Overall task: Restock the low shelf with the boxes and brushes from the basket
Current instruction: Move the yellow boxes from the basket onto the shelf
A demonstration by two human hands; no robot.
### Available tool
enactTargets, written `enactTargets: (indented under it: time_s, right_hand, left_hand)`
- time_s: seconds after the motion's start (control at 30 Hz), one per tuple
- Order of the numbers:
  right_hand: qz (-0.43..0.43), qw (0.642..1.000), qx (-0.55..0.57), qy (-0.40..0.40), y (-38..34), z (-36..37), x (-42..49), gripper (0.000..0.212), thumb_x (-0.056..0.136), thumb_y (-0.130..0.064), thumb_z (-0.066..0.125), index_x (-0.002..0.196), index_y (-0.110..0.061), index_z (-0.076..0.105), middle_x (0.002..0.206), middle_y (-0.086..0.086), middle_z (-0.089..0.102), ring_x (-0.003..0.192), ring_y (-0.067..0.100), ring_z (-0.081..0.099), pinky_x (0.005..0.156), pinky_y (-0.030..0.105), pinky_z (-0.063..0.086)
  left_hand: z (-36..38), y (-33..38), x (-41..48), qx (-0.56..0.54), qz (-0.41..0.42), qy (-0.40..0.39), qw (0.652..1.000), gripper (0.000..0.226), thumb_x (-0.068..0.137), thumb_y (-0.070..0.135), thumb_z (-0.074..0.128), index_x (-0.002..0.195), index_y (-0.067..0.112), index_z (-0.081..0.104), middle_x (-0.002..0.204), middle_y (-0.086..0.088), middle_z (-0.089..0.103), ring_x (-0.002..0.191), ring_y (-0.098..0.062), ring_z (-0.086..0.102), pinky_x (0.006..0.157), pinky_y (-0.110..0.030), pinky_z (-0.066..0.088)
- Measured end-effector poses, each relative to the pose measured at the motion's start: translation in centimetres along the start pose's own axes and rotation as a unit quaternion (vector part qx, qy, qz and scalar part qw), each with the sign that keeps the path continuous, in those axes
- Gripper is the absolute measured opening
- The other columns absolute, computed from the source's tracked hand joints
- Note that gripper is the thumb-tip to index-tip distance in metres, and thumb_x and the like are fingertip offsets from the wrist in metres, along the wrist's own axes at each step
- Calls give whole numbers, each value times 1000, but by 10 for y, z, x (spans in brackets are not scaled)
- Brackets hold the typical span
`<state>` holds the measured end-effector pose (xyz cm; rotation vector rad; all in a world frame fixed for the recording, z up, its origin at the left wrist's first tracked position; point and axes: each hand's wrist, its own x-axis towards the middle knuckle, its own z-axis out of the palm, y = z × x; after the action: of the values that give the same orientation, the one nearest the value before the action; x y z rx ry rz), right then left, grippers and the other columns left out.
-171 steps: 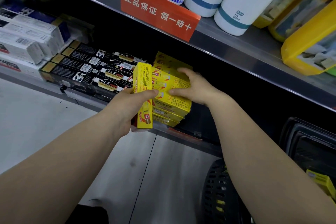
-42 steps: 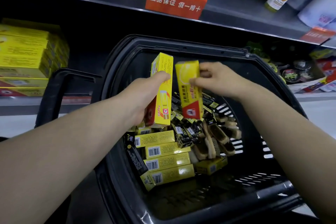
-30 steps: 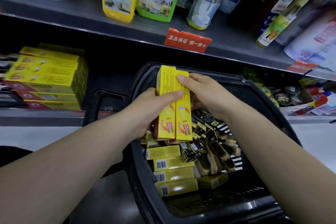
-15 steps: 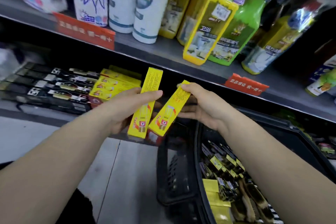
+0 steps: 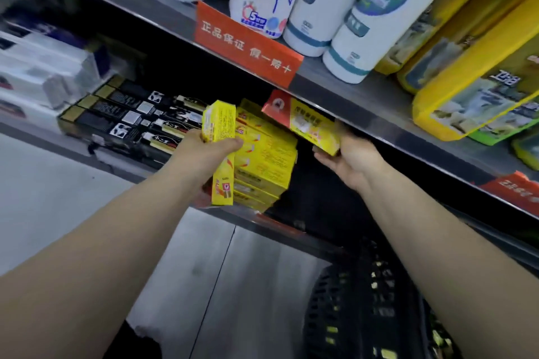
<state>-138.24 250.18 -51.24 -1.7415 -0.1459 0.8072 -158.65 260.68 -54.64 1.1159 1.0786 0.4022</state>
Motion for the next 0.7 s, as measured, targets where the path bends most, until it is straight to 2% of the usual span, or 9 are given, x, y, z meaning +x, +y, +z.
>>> enactTargets:
  time_s: [0.1, 0.17, 0.2, 0.27, 0.33, 0.37, 0.47, 0.53, 0.7]
  right_hand:
    - [-56, 996, -42, 50, 11, 9, 36, 13, 97, -26, 48, 87, -25, 56, 121, 4, 59, 95, 12, 57, 92, 31, 47]
    - [-79, 988, -119, 66, 15, 16, 57, 18, 96, -36, 48, 106, -23, 57, 130, 4, 54, 111, 17, 53, 104, 36, 41]
    - [-80, 983, -156, 62, 17, 18, 67, 28, 95, -41, 48, 115, -22, 55, 129, 4, 54, 115, 19, 52, 103, 37, 41]
    - [-89, 970, -225, 33, 23, 21, 81, 43, 93, -45, 49, 127, -19, 51, 114, -1, 56, 104, 16, 52, 87, 28, 45]
    - [-112, 952, -285, -19, 30, 24, 89, 41, 95, -39, 49, 127, -14, 50, 93, -7, 54, 81, 8, 50, 65, 18, 38]
    - [-121, 941, -313, -36, 34, 25, 93, 37, 95, -35, 50, 124, -12, 50, 87, -7, 52, 73, 4, 47, 61, 17, 35]
    - [-131, 922, -358, -72, 41, 26, 98, 32, 95, -30, 52, 122, -13, 49, 95, -2, 51, 70, 0, 43, 57, 11, 37]
    - [-122, 919, -358, -108, 42, 26, 98, 37, 94, -30, 54, 126, -15, 46, 102, -2, 50, 74, -2, 45, 57, 6, 38]
    - [-95, 918, -346, -171, 41, 30, 93, 53, 90, -32, 59, 136, -23, 35, 105, -7, 52, 86, 2, 53, 70, 13, 41]
  left_hand:
    - [5, 1, 6, -4, -19, -11, 1000, 52, 75, 39, 73, 117, 16, 53, 105, -8, 65, 95, -29, 64, 78, -44, 54]
    - [9, 0, 9, -8, -21, -22, 999, 42, 76, 38, 72, 110, 18, 54, 101, -8, 65, 94, -29, 64, 79, -46, 54]
    - [12, 0, 10, -5, -24, -23, 999, 39, 77, 37, 72, 106, 19, 54, 100, -7, 65, 94, -28, 64, 79, -45, 53]
    - [15, -2, 12, 2, -32, -17, 999, 40, 76, 38, 72, 107, 20, 53, 101, -5, 63, 95, -27, 62, 83, -45, 52]
    - [16, -5, 15, 6, -38, -10, 999, 39, 77, 37, 72, 106, 20, 51, 98, -2, 61, 93, -24, 61, 81, -42, 52]
    - [16, -6, 16, 8, -40, -9, 999, 39, 78, 37, 72, 106, 20, 51, 96, -1, 60, 92, -24, 60, 80, -41, 51]
    - [14, -8, 18, 17, -39, -2, 999, 43, 77, 37, 72, 110, 19, 50, 100, -2, 60, 96, -26, 60, 86, -46, 51]
    - [13, -9, 20, 13, -43, 0, 999, 45, 77, 36, 72, 113, 18, 51, 102, -4, 62, 97, -27, 61, 87, -48, 52]
    - [14, -10, 22, 14, -45, 1, 999, 43, 77, 36, 72, 112, 19, 53, 99, -3, 63, 94, -26, 62, 84, -45, 52]
